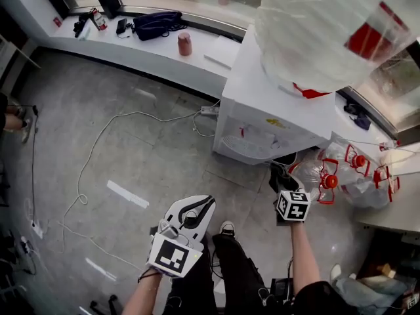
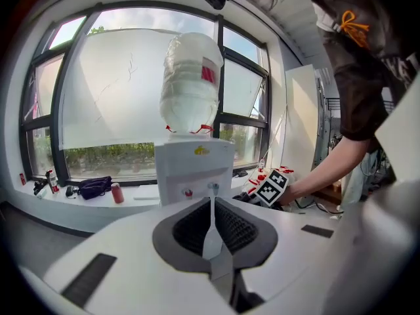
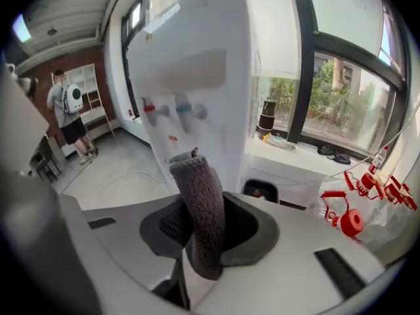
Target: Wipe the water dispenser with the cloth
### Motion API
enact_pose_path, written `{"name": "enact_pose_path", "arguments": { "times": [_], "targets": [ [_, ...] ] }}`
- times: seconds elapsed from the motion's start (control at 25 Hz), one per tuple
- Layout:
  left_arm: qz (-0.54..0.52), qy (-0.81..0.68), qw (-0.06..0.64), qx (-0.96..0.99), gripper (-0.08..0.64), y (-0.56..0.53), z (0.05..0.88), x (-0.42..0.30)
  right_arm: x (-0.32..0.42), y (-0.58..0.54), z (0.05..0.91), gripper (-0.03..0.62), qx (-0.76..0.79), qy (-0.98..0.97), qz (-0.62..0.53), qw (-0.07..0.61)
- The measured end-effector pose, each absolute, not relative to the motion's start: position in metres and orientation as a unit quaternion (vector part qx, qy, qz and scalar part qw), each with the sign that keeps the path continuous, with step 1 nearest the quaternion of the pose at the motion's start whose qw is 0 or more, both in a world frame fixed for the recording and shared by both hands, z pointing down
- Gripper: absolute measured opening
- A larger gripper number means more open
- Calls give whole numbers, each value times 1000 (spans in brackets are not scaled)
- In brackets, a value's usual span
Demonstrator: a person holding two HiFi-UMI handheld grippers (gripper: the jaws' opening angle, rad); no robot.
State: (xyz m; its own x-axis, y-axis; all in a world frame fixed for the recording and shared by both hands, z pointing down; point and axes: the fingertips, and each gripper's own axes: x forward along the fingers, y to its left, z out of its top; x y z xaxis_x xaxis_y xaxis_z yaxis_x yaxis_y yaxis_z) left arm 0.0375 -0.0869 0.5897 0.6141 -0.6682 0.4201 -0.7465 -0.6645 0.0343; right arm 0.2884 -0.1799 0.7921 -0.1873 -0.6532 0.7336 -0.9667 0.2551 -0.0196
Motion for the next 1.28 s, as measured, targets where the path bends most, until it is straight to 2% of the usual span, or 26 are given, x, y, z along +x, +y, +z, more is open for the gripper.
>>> {"name": "enact_pose_path", "arguments": {
  "times": [0.36,0.64,0.84,1.28],
  "targets": [
    [188,-391,81,897,29,-69,507,79,272,-126,611,107,497,-792,256,246],
    [168,-421,92,887,29,-44,461,106,290,-74,519,108,478,-813,256,211],
    [171,-433,103,879,29,-11,435,120,297,-42,480,108,471,-824,251,190],
    [181,-417,99,885,29,18,405,131,274,-23,453,107,457,-839,245,169]
  ]
}}
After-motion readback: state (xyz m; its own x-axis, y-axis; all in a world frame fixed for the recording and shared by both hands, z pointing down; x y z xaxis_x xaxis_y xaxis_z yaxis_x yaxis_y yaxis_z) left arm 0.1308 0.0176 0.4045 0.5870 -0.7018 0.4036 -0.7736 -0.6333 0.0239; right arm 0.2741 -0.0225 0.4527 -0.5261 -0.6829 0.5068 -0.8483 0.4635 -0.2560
